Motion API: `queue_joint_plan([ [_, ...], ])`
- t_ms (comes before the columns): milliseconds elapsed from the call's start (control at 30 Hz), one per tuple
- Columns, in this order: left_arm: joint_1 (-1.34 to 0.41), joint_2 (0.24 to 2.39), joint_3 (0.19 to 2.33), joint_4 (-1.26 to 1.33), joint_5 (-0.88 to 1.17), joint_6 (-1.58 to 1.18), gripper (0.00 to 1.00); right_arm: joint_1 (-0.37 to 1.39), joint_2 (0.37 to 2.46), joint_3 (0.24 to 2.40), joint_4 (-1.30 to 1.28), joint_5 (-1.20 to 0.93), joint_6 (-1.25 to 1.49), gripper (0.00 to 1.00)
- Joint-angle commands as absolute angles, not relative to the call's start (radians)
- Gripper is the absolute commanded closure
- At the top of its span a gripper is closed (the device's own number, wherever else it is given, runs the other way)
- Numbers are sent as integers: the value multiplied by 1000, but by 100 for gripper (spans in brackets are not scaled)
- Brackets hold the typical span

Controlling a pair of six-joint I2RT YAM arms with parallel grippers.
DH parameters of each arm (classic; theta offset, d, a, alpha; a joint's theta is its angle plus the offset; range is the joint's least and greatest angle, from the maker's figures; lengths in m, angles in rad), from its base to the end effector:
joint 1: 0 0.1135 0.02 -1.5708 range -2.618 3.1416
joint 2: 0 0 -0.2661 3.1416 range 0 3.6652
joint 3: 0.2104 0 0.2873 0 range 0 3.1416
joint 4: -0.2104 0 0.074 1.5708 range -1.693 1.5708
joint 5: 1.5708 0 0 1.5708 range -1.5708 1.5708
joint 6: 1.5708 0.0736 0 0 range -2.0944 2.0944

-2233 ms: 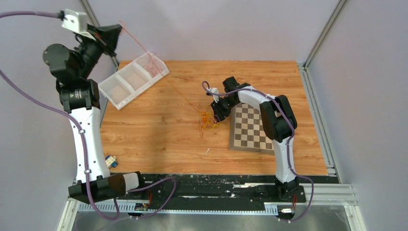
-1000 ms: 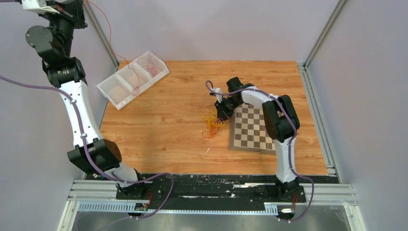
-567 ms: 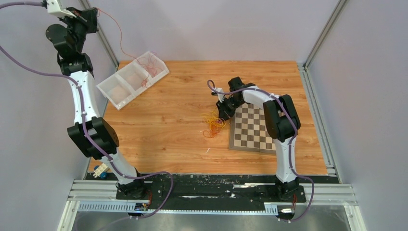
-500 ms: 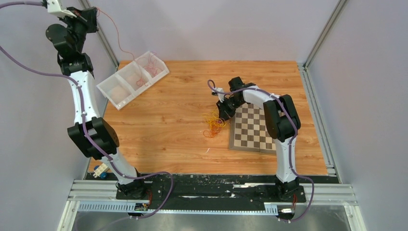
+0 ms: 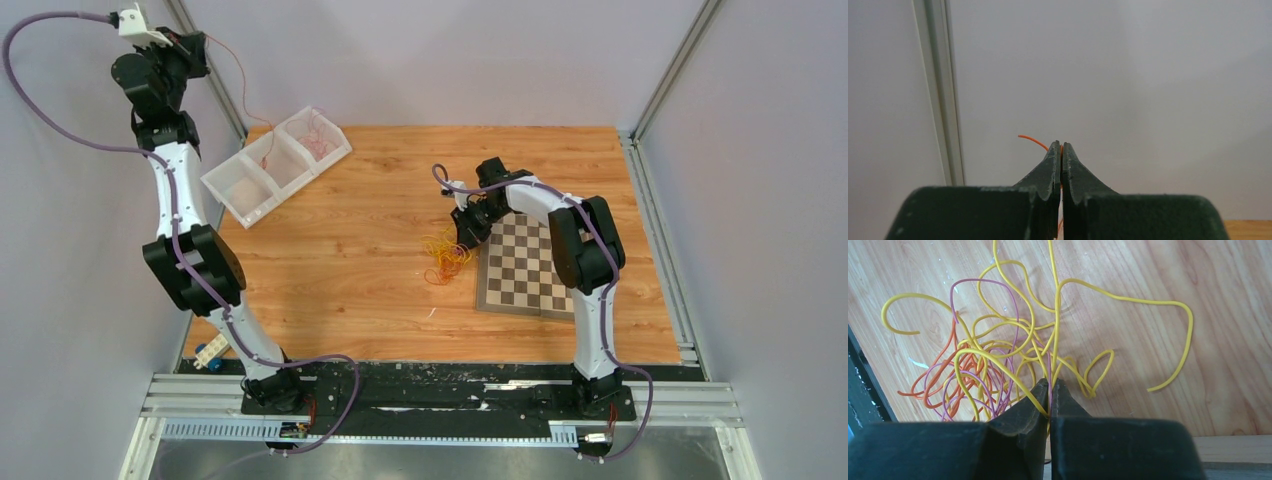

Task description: Untangle the cables

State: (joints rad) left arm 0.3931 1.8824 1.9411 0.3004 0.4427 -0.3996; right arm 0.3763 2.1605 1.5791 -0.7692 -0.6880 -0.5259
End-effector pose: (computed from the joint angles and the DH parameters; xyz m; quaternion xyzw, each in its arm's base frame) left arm 0.4833 0.1663 0.4925 -0.0480 0.5822 -0.1276 0.8016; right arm 0.4147 0.2141 0.1028 -0.4413 0.8260 0.3265 0.1282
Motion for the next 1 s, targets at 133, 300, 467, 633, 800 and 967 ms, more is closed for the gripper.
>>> queue_joint_plan([
  [133,384,1884,1897,303,471,-329,100,363,2178,1617,-779,-689,-538,94],
  [300,362,1890,1819,244,412,-213,100,349,2170,1604,-782,-687,-541,93],
  [467,334,1924,1780,165,333,-51,100,334,2166,1589,-783,-687,-544,93],
  [633,311,1998,1807,109,325,21,100,326,2168,1583,-787,-687,-546,93],
  [800,282,2112,1871,10,297,88,100,320,2171,1585,-791,-687,-547,93],
  [967,255,2178,1868,-22,291,174,100,311,2167,1583,-796,-696,-543,93],
])
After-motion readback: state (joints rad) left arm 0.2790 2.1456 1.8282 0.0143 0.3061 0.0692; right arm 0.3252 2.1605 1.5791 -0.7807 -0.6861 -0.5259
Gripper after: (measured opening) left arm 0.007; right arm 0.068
